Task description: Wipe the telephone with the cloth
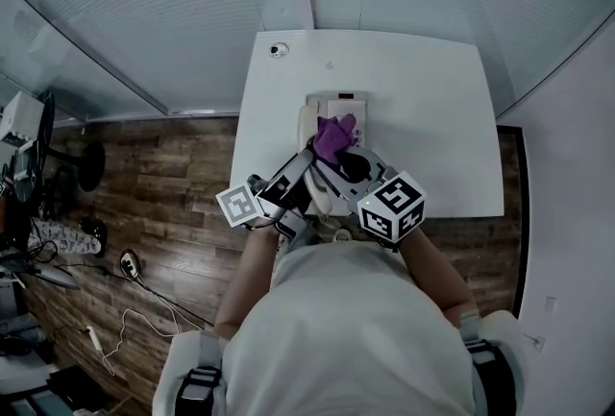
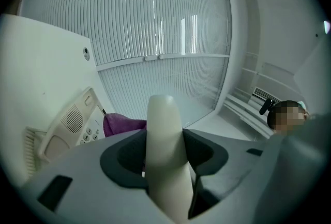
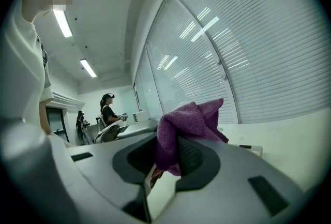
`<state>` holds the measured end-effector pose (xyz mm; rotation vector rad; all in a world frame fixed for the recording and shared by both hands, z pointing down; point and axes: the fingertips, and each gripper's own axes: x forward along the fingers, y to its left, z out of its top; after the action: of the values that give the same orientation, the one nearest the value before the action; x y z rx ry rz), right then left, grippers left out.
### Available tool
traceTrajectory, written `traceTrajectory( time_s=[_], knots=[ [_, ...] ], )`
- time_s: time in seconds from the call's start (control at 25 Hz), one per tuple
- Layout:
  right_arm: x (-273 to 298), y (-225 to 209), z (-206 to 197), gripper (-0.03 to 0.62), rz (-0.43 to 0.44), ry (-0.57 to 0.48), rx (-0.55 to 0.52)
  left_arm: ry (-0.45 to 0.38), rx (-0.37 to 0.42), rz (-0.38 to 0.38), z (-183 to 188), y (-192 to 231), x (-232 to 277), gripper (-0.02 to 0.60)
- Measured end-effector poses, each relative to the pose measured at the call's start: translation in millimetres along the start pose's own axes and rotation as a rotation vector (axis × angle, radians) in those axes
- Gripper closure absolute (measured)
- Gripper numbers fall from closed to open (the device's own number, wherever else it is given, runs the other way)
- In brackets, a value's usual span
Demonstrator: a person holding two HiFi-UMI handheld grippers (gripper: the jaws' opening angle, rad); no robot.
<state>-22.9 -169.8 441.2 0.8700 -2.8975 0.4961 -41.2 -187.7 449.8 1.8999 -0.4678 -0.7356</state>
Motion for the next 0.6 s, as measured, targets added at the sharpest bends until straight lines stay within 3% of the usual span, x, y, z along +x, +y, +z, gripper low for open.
traceTrajectory(
  time_s=[0.6],
  knots=[
    [-0.4, 9.2, -4.9, 0.496, 0.033, 0.022, 0.030, 0.019, 0.022, 0.009, 0.8, -1.0, 0.5, 0.360]
  ],
)
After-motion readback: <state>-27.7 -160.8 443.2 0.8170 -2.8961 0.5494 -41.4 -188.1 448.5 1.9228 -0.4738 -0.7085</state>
